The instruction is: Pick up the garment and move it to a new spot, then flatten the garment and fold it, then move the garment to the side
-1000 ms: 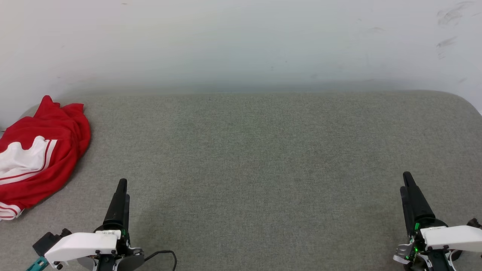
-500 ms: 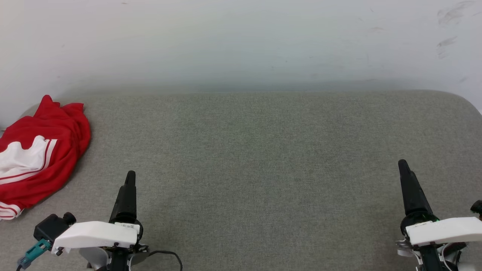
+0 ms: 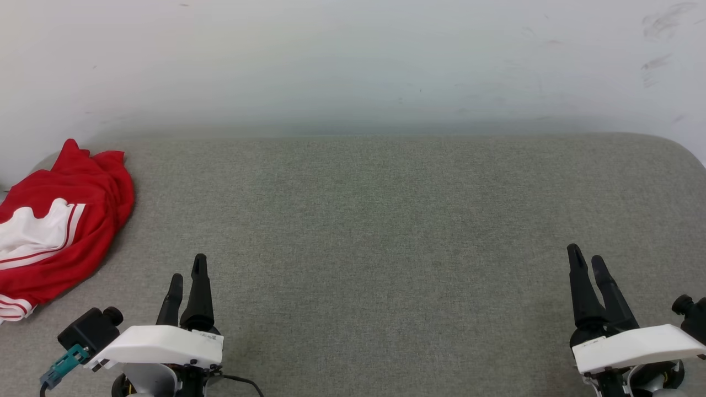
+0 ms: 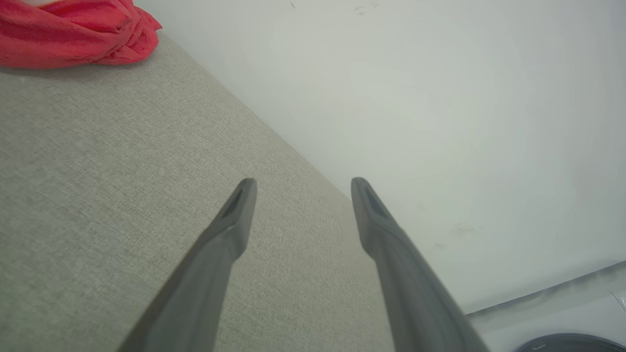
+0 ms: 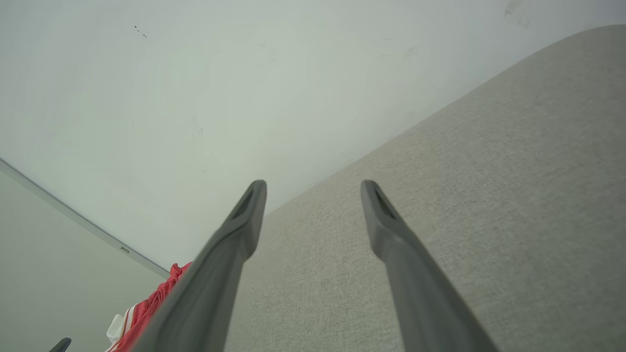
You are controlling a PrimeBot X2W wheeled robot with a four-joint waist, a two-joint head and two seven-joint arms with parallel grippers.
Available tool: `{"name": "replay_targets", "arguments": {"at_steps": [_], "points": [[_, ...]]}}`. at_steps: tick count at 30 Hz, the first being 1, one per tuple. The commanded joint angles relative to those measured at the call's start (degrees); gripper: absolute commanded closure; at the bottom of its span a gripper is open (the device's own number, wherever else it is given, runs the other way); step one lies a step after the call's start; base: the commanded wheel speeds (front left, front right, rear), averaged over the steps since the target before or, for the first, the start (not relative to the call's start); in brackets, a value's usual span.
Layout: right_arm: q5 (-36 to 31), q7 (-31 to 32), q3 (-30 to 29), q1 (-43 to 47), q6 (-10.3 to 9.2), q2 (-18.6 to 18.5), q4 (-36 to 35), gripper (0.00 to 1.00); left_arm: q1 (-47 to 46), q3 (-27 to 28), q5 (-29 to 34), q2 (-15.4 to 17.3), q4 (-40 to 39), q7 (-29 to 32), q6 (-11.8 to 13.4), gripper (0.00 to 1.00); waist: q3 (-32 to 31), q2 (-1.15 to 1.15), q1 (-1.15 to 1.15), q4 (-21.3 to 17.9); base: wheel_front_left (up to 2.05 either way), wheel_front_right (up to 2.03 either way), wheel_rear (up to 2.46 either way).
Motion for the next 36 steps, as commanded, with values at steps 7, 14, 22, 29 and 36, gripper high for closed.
{"name": "replay_targets", "arguments": {"at_steps": [7, 14, 22, 29, 36], "points": [[-6.61, -1.68, 0.23, -0.16, 0.01, -0.03, -1.26, 0.0, 0.28, -0.78, 6.39, 0.15, -1.54, -1.66, 0.98, 0.0, -0.12, 0.0, 0.0, 0.07, 0.0, 0.0, 0.0], [-11.78, -2.82, 0.43, 0.3, 0.01, -0.03, -1.64, 0.0, 0.7, -1.63, 11.88, 0.16, -1.94, -2.87, 1.35, 0.0, -0.17, 0.0, 0.0, 0.11, 0.0, 0.0, 0.0], [-17.12, -4.12, 0.72, 0.8, 0.01, -0.02, -2.2, 0.0, 1.06, -2.36, 17.64, 0.17, -2.31, -4.15, 1.88, 0.0, -0.16, 0.0, 0.0, 0.23, 0.0, 0.0, 0.0], [-21.29, -5.18, 0.95, 1.19, 0.0, -0.01, -2.64, 0.0, 1.6, -2.99, 21.82, 0.17, -2.46, -5.21, 2.22, 0.0, -0.28, 0.0, 0.0, 0.36, 0.0, 0.0, 0.0], [-25.12, -6.16, 1.23, 1.78, 0.0, -0.01, -2.94, 0.0, 1.94, -3.62, 25.61, 0.18, -2.39, -6.2, 2.43, 0.0, -0.41, 0.0, 0.0, 0.45, 0.0, 0.0, 0.0]]}}
